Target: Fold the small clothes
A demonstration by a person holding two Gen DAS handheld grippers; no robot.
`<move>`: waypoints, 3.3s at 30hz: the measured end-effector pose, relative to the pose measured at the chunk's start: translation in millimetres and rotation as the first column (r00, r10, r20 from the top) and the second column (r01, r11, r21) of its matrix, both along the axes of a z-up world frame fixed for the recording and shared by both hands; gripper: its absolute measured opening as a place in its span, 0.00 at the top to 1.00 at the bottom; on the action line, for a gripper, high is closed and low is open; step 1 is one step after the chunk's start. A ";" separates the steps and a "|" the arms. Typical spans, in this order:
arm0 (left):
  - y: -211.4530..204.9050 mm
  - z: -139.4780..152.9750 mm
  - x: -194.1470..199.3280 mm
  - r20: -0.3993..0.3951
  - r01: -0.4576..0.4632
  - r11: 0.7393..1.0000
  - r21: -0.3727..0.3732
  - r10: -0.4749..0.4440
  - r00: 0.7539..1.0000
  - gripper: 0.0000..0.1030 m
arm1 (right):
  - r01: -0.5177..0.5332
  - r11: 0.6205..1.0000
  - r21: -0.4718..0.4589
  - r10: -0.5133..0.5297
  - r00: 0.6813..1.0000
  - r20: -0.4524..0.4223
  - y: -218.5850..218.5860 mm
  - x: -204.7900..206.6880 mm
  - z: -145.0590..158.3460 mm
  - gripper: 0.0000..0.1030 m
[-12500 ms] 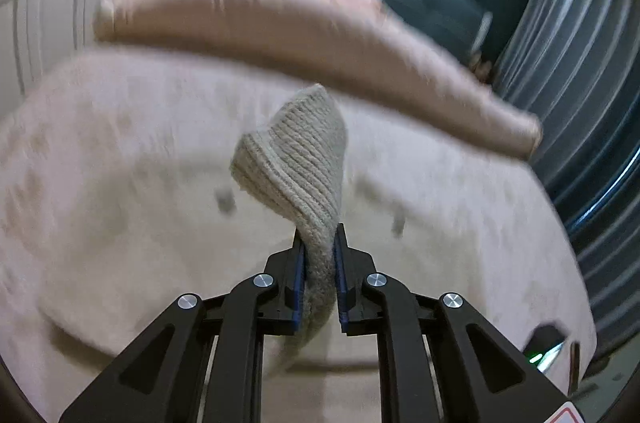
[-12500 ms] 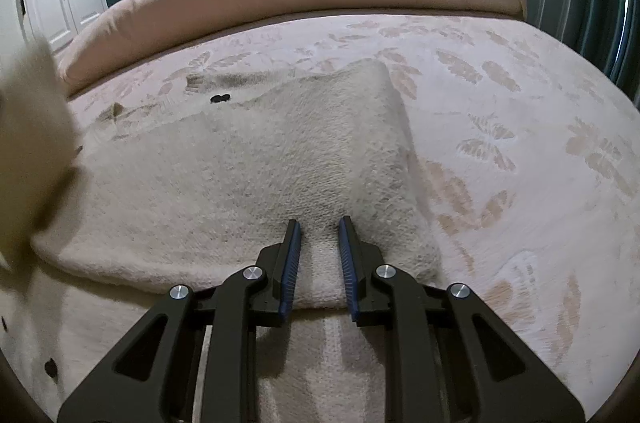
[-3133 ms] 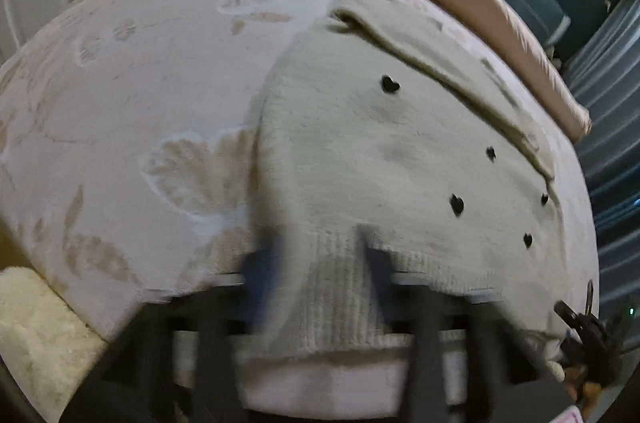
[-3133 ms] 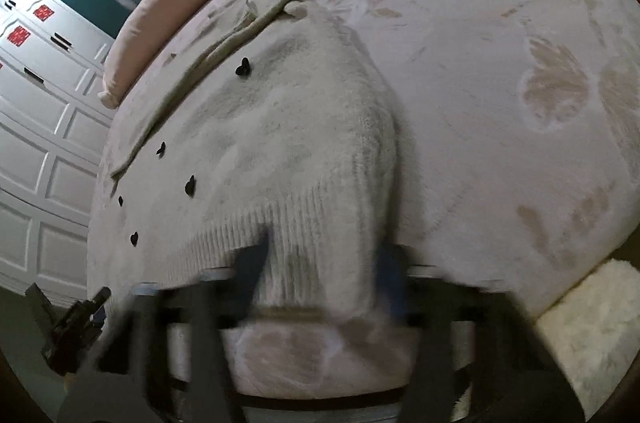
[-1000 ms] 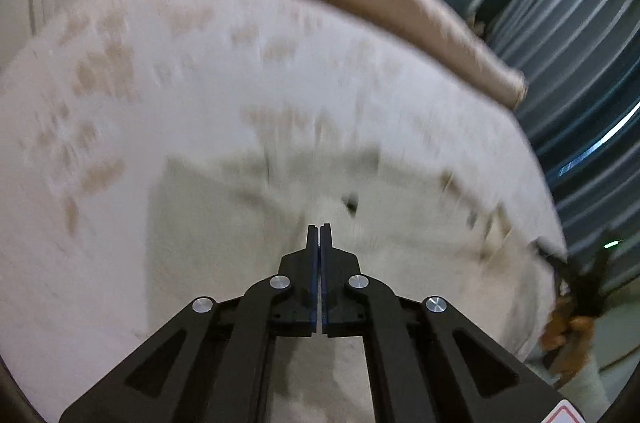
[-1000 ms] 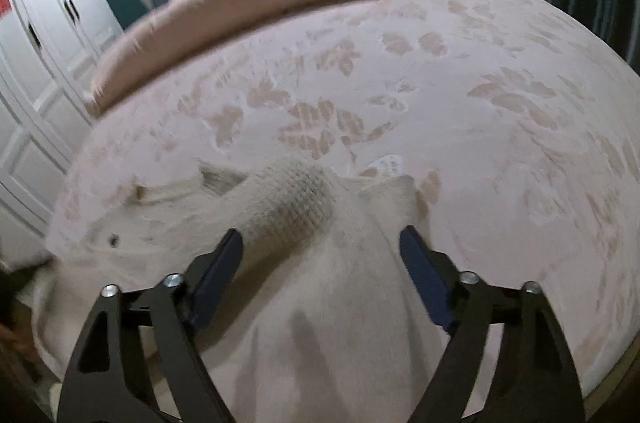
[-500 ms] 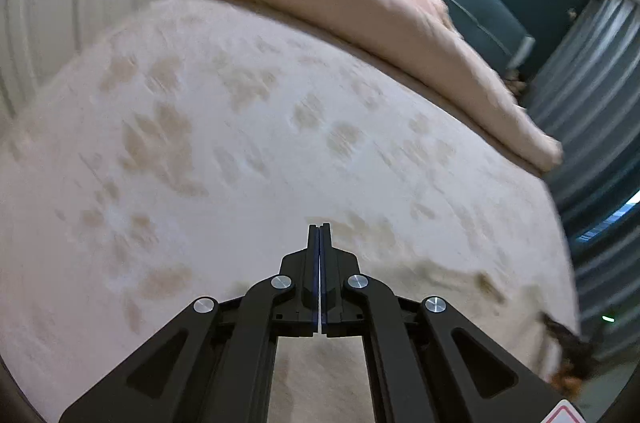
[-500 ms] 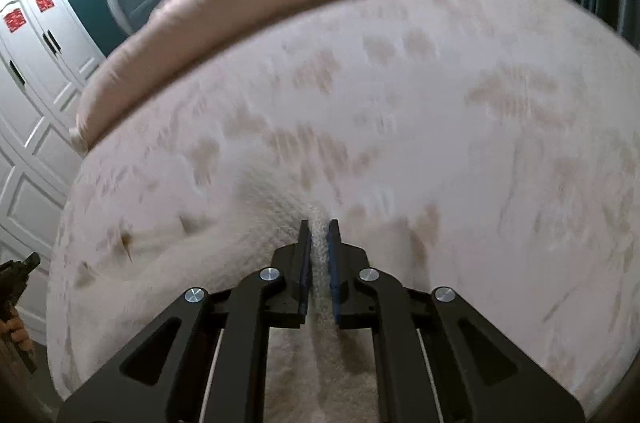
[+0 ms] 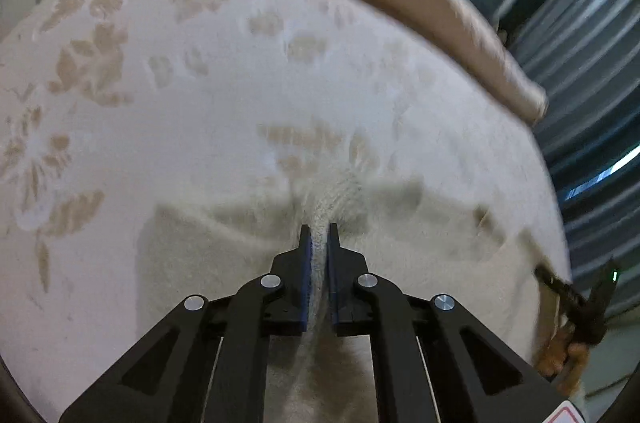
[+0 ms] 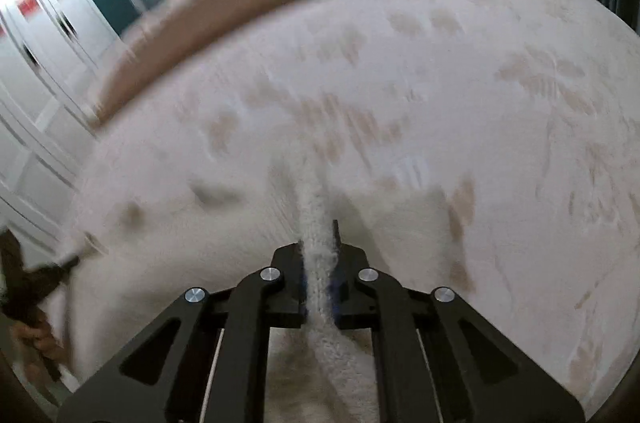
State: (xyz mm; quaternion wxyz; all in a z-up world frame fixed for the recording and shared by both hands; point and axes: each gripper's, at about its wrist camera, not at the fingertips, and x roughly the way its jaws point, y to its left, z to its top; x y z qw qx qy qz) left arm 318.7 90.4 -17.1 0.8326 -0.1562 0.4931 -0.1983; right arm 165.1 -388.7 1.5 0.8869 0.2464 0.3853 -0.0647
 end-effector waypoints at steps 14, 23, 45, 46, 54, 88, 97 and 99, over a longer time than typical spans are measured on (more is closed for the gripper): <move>27.5 -20.1 4.5 -0.050 -0.144 0.988 0.063 0.147 0.988 0.84 | 0.075 0.996 -0.043 -0.079 0.993 -0.083 -15.4 5.5 -13.3 0.47; 84.6 -0.7 -112.0 -0.044 -0.261 0.962 0.082 0.265 0.963 0.19 | 0.092 0.995 0.035 -0.087 0.986 -0.143 -5.5 -129.3 -21.0 0.20; 106.7 11.4 -233.6 -0.152 -0.119 0.992 0.050 0.125 0.980 0.85 | -0.021 0.970 0.241 0.054 0.990 -0.128 25.7 -200.4 -0.5 0.79; 110.9 -3.5 -244.9 -0.186 -0.115 0.991 0.074 0.127 0.974 0.84 | -0.014 0.977 0.211 0.057 0.979 -0.198 28.7 -210.5 -17.1 0.78; 109.0 1.8 -261.8 -0.121 -0.201 0.968 0.147 0.220 0.968 0.58 | 0.056 0.998 -0.024 -0.060 0.969 -0.241 32.2 -223.4 -2.1 0.57; 26.6 -38.2 -100.0 0.021 -0.147 0.961 0.235 0.147 0.989 0.85 | 0.104 0.993 -0.064 -0.112 0.984 -0.142 12.7 -71.8 -54.4 0.93; 13.5 -30.7 -110.3 0.080 -0.147 0.934 0.326 0.128 0.989 0.68 | 0.262 0.963 -0.067 -0.263 0.965 -0.017 11.5 -109.6 -10.4 0.72; 9.8 -14.1 -120.7 0.089 -0.159 0.932 0.325 0.137 0.987 0.67 | 0.239 0.967 -0.093 -0.239 0.971 0.010 20.4 -114.1 2.8 0.72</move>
